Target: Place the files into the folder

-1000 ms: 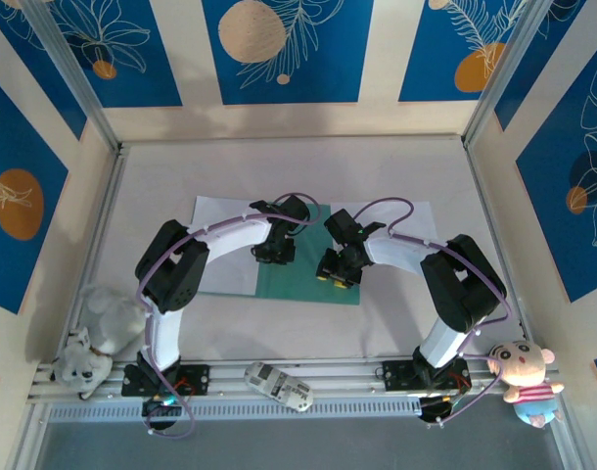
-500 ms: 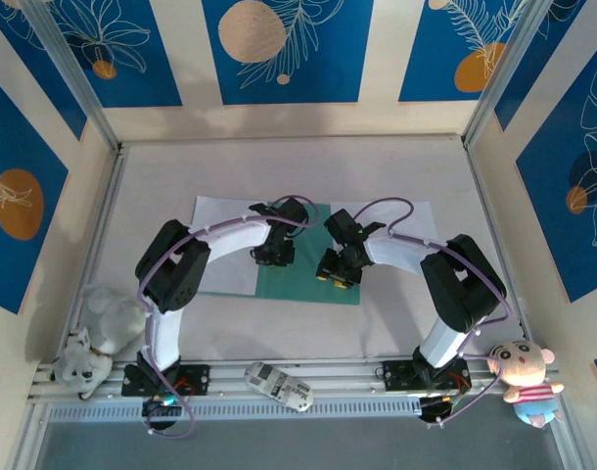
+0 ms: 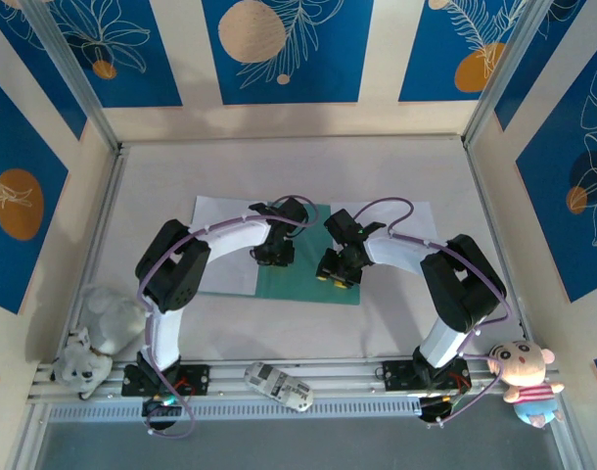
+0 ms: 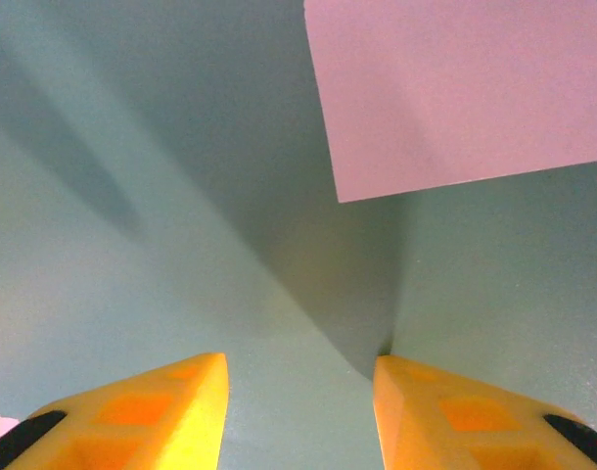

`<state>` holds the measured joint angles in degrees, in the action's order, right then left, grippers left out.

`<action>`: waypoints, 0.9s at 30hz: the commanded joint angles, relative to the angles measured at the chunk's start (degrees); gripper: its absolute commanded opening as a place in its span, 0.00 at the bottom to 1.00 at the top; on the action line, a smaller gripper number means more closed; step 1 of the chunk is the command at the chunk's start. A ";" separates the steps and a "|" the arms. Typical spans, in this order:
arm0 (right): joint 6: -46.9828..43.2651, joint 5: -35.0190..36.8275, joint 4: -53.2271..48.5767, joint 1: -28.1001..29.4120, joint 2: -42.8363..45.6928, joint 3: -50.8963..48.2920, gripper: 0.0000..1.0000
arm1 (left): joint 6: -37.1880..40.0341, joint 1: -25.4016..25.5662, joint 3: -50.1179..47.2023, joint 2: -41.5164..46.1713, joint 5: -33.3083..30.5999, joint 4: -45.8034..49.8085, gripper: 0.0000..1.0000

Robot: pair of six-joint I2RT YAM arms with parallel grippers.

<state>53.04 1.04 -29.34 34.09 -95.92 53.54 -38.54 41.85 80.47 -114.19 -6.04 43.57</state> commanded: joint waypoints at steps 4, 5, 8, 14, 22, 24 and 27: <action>-0.28 -1.21 -0.66 0.37 -1.34 -0.01 0.44 | 0.40 -0.31 1.26 -0.15 -0.72 3.66 0.24; -0.30 -1.21 -0.63 0.37 -1.42 0.00 0.45 | 0.37 -0.31 1.34 -0.09 -0.81 3.79 0.24; -0.31 -1.26 -0.67 0.37 -1.36 0.03 0.45 | 0.44 -0.33 1.71 0.06 -1.49 4.26 0.23; -0.30 -1.30 -0.63 0.37 -1.33 -0.05 0.45 | 0.88 -0.34 2.62 0.63 -1.25 4.24 0.24; -0.31 -1.22 -0.63 0.41 -1.18 -0.12 0.45 | 0.76 -0.30 2.85 0.09 -0.90 3.80 0.19; -0.30 -1.30 -0.77 0.41 -1.19 -0.10 0.44 | 0.84 -0.29 2.85 0.02 -0.90 3.78 0.19; -0.36 -1.32 -0.80 0.45 -1.21 -0.18 0.45 | 0.84 -0.36 2.94 0.35 -1.14 3.79 0.18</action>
<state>53.04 0.86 -29.17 34.13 -95.92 53.54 -38.44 41.85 81.93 -114.19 -6.09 45.69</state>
